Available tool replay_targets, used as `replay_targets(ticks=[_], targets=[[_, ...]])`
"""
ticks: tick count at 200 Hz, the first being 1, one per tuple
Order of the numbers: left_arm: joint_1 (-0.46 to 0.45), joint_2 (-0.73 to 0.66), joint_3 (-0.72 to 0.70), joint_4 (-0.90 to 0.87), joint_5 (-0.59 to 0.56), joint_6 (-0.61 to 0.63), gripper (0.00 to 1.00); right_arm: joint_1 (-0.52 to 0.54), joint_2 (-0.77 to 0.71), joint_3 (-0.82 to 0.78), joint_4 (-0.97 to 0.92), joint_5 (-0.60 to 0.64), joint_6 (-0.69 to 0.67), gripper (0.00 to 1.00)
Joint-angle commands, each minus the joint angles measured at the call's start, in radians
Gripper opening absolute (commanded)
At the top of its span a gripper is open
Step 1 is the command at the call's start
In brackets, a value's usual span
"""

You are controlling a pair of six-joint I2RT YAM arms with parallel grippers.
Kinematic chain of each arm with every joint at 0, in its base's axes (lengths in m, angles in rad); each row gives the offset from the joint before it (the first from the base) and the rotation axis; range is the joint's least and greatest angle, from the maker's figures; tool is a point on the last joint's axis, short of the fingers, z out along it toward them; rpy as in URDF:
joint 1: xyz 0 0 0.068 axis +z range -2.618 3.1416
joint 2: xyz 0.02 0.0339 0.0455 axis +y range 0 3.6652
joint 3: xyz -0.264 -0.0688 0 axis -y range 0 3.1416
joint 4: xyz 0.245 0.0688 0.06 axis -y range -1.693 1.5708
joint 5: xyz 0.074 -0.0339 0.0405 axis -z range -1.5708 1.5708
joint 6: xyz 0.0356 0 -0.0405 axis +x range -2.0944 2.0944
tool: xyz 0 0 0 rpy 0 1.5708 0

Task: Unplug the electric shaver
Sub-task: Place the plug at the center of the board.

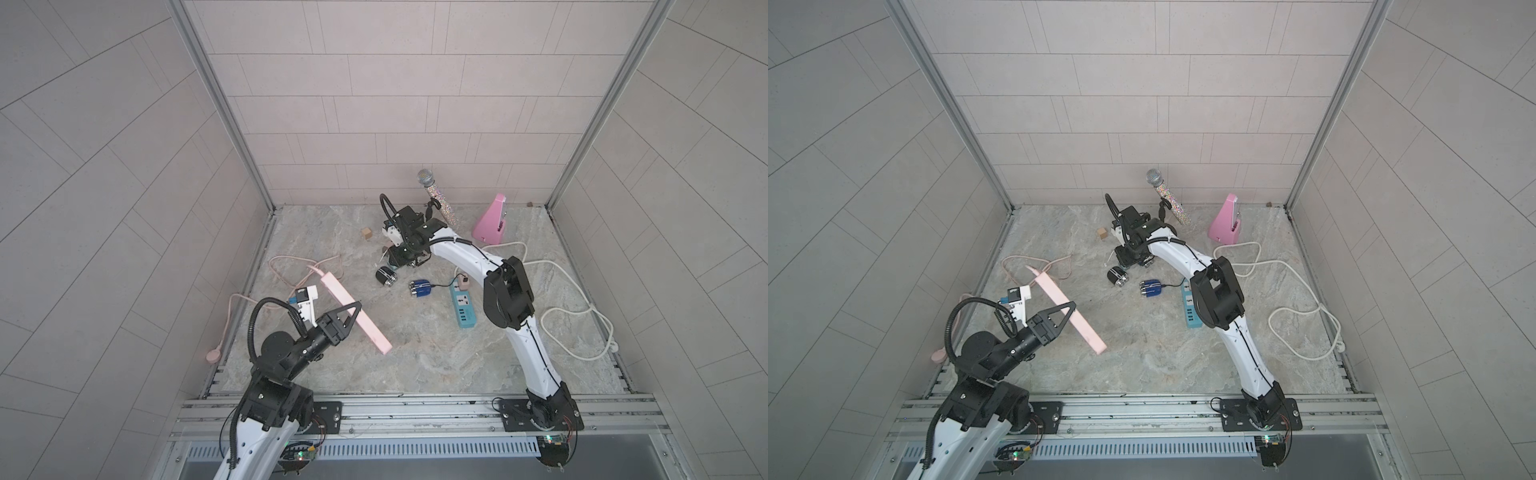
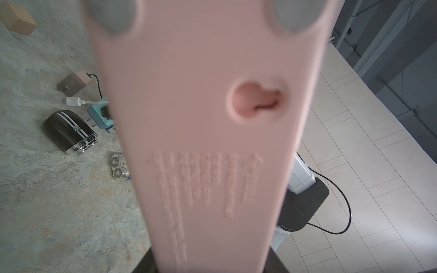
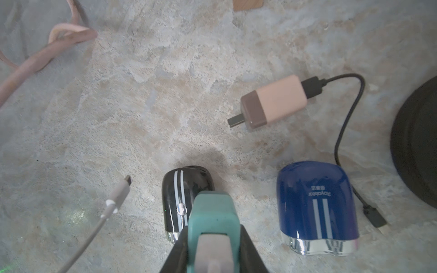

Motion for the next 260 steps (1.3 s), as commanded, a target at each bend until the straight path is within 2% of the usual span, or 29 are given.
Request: replay_targets(ticks=[1, 88, 122, 213, 260], targets=[[0.005, 0.001, 0.045, 0.076, 0.009, 0.02, 0.12, 0.012, 0.028, 0.055, -0.07, 0.053, -0.049, 0.04], [0.005, 0.004, 0.045, 0.073, 0.007, 0.017, 0.12, 0.047, 0.233, 0.347, -0.303, 0.292, -0.127, 0.06], [0.005, 0.006, 0.045, 0.069, 0.006, 0.019, 0.12, 0.056, 0.244, 0.362, -0.293, 0.305, -0.13, 0.08], [0.005, 0.004, 0.045, 0.062, 0.004, 0.02, 0.13, 0.086, 0.272, 0.369, -0.238, 0.28, -0.122, 0.47], [0.004, -0.001, 0.045, 0.06, 0.001, 0.02, 0.13, 0.092, 0.26, 0.37, -0.216, 0.275, -0.116, 0.54]])
